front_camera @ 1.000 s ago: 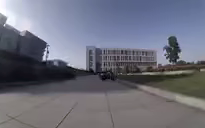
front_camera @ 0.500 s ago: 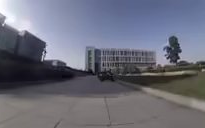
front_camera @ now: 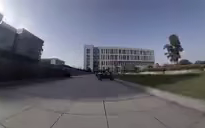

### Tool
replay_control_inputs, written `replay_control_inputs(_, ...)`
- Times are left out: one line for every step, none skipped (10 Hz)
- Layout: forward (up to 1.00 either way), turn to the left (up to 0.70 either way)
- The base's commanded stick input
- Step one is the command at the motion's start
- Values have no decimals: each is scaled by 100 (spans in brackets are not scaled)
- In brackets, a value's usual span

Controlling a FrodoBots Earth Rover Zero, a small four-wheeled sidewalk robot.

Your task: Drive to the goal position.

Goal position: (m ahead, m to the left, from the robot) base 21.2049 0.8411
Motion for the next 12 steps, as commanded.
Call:
replay_control_inputs(100, 0)
replay_control_inputs(100, 0)
replay_control_inputs(100, 0)
replay_control_inputs(100, 0)
replay_control_inputs(100, 0)
replay_control_inputs(100, 0)
replay_control_inputs(100, 0)
replay_control_inputs(100, 0)
replay_control_inputs(100, 0)
replay_control_inputs(100, 0)
replay_control_inputs(100, 0)
replay_control_inputs(100, 0)
